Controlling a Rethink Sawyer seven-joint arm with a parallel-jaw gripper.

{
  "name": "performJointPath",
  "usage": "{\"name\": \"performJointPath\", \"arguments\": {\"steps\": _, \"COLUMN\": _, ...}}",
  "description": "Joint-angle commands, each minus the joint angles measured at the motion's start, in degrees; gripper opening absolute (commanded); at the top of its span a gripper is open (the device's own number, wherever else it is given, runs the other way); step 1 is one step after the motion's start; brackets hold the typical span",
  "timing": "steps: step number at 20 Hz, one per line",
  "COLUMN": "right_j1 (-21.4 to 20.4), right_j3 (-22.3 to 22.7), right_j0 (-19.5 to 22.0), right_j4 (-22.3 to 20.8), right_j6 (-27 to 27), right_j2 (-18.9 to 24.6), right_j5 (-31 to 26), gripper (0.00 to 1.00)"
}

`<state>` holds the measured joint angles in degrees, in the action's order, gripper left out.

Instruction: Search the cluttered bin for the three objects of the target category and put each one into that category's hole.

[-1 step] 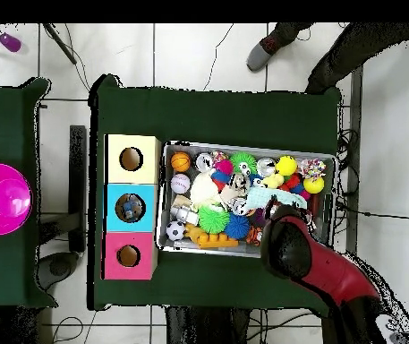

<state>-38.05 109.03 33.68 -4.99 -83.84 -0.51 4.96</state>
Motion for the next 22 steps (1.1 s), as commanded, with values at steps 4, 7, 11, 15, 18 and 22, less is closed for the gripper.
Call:
{"name": "performJointPath", "arguments": {"steps": 4, "right_j1": 3.4, "right_j3": 5.1, "right_j0": 4.7, "right_j4": -0.5, "right_j6": -19.8, "right_j2": 10.9, "right_j5": 11.6, "gripper": 1.0}}
{"name": "performJointPath", "arguments": {"steps": 7, "right_j1": 5.4, "right_j3": 4.3, "right_j0": 5.4, "right_j4": -1.8, "right_j6": -18.2, "right_j2": 10.4, "right_j5": 11.7, "gripper": 1.0}}
{"name": "performJointPath", "arguments": {"steps": 11, "right_j1": 7.8, "right_j3": 4.1, "right_j0": 8.9, "right_j4": -6.0, "right_j6": -17.1, "right_j2": 12.4, "right_j5": 13.5, "gripper": 1.0}}
{"name": "performJointPath", "arguments": {"steps": 15, "right_j1": 8.9, "right_j3": 2.7, "right_j0": 7.7, "right_j4": -0.8, "right_j6": -16.8, "right_j2": 9.5, "right_j5": 7.2, "gripper": 1.0}}
{"name": "performJointPath", "arguments": {"steps": 18, "right_j1": 10.8, "right_j3": 0.6, "right_j0": 2.8, "right_j4": 6.6, "right_j6": -17.4, "right_j2": 3.3, "right_j5": 3.4, "gripper": 1.0}}
{"name": "performJointPath", "arguments": {"steps": 22, "right_j1": 12.1, "right_j3": 0.3, "right_j0": 2.0, "right_j4": 9.2, "right_j6": -17.6, "right_j2": 1.9, "right_j5": 3.8, "gripper": 1.0}}
